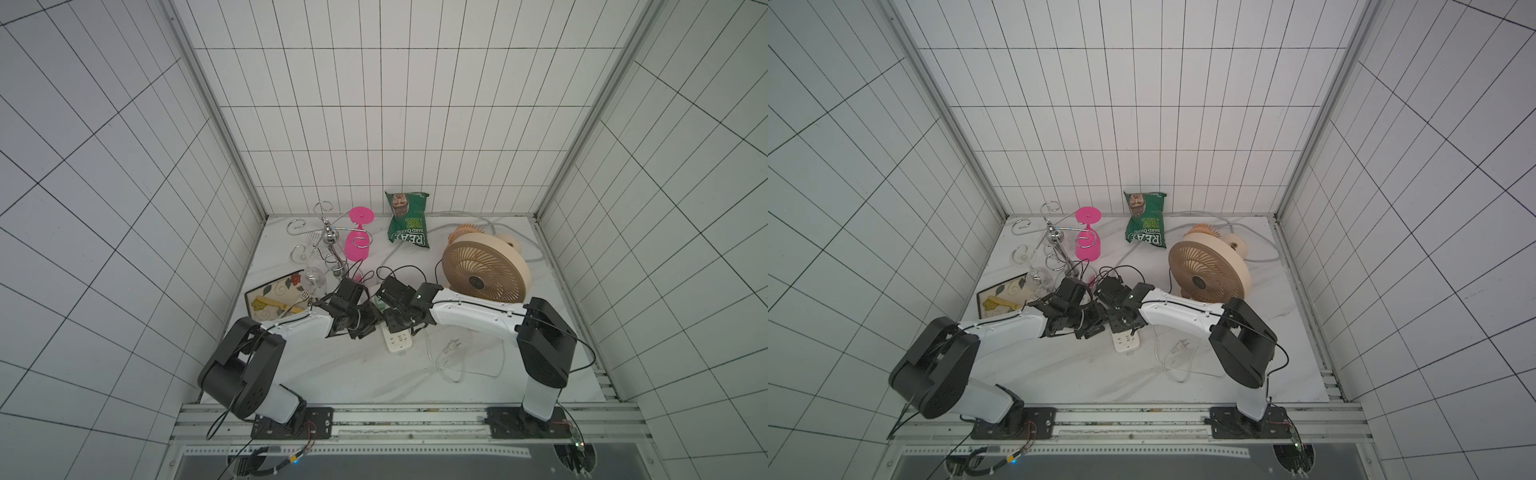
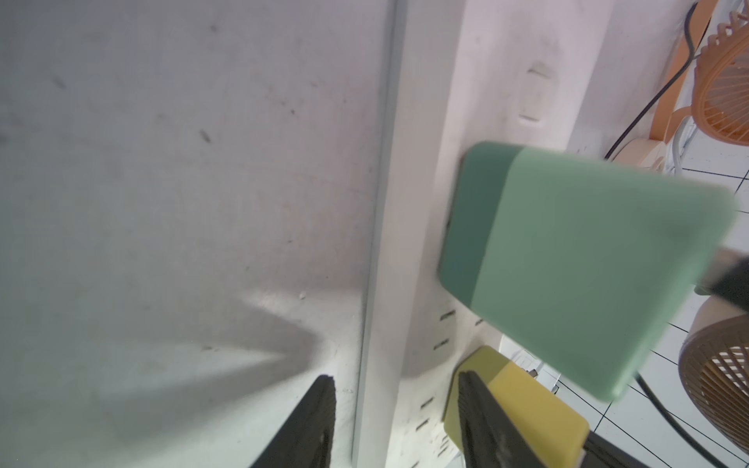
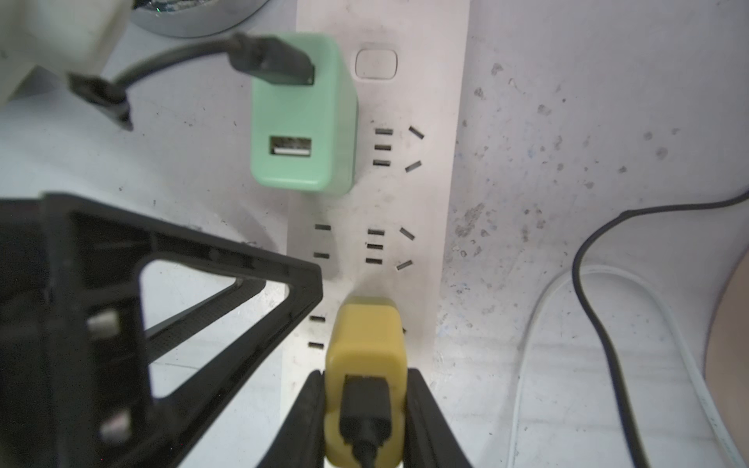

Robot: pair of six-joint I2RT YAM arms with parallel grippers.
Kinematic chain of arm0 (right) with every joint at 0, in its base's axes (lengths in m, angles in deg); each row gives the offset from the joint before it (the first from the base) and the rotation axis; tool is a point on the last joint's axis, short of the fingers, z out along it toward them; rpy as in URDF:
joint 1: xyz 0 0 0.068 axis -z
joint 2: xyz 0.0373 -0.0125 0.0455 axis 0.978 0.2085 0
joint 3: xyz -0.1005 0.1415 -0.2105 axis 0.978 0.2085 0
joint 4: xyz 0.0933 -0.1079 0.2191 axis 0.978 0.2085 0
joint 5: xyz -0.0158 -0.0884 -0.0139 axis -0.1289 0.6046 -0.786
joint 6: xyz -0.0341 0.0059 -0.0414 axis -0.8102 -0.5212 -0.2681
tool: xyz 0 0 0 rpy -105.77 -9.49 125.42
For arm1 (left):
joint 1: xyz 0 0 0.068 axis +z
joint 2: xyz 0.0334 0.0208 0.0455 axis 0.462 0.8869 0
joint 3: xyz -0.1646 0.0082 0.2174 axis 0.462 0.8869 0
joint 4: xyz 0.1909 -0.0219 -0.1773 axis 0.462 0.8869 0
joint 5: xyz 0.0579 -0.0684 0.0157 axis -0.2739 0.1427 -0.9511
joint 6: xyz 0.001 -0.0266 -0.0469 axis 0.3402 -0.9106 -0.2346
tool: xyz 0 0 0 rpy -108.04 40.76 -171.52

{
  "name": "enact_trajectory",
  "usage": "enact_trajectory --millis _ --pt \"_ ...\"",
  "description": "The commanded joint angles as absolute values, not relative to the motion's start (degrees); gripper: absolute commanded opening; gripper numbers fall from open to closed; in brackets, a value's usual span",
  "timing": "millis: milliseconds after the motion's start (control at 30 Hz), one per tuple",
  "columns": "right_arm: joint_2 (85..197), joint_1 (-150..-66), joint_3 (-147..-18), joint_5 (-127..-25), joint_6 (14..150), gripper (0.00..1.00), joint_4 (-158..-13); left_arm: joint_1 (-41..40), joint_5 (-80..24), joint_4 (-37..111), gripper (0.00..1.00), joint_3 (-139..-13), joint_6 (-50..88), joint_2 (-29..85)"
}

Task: Unplug the desk fan from the power strip
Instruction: Remove the plug from the socket.

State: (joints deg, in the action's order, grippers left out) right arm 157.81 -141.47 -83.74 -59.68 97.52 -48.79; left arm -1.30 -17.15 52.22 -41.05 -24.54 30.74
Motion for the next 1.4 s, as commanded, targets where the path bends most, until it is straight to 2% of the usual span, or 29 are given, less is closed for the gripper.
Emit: enact_trajectory --millis 0,433,733,1367 --pt "158.08 -142.3 -85.33 -60.97 96.56 0.18 -50.1 -1.49 -15.48 49.03 0.51 -40.97 -22.84 32.55" --pt "156.88 -142.39 -88.64 -59.54 96.04 0.17 -49.35 -2.77 -19.99 59.76 0.46 -42.77 -21.34 37.21" --pt "156.16 -142.39 -91.47 -58.09 95.94 0.16 -49.77 -4.66 -23.17 65.09 0.48 -43.88 -21.09 40.77" --pt "148.91 -141.45 -86.25 -51.2 95.27 0.14 -51.17 -3.92 -27.81 67.24 0.46 -42.34 -21.68 45.05"
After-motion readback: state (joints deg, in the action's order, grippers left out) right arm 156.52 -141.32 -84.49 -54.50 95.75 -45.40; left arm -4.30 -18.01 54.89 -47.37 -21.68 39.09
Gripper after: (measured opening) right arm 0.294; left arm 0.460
